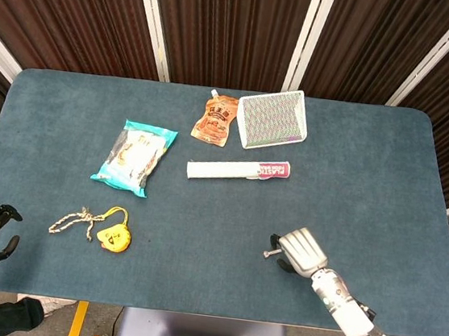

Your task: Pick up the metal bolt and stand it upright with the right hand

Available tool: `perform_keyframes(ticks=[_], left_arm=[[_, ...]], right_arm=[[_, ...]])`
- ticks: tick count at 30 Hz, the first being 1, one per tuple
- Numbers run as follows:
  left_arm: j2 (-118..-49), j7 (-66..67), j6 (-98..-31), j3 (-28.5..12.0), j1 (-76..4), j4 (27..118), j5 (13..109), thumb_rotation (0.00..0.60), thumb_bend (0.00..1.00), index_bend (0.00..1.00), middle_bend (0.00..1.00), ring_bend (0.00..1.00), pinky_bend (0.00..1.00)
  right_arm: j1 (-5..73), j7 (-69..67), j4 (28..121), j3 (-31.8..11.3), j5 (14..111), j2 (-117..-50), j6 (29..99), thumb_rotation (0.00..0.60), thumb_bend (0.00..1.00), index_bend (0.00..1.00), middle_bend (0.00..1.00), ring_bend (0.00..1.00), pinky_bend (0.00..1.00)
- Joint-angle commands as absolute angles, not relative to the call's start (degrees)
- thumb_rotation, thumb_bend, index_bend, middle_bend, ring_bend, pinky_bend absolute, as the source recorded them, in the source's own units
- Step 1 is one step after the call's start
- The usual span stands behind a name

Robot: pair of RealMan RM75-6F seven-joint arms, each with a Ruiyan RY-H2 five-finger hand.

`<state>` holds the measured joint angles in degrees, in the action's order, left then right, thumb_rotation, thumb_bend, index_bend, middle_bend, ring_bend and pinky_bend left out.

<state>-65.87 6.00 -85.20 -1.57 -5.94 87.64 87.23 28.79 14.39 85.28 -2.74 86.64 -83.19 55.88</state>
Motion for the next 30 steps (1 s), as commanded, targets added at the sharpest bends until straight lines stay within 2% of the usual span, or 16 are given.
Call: perform_keyframes(ticks=[1, 30], left_arm=[[-65.8, 6.0, -85.1, -1.5, -6.0, 87.7, 87.3, 0.600, 0.37, 0.41, 0.32, 0.32, 0.46], [-65.5, 6.0, -84.1, -1.5, -6.1, 88.1, 86.4, 0.600, 0.38, 0.41, 0.33, 0.33, 0.46]], right_arm=[[29.2, 15.1, 84.3, -2.7, 85.7, -84.0, 55.2, 0.600, 0.38, 0.60, 0.94, 0.97, 1.00], [32.6, 12.8, 76.5, -2.8, 80.6, -89.4, 51.7, 0.600, 0.38, 0.58, 0.94, 0.97, 1.00]])
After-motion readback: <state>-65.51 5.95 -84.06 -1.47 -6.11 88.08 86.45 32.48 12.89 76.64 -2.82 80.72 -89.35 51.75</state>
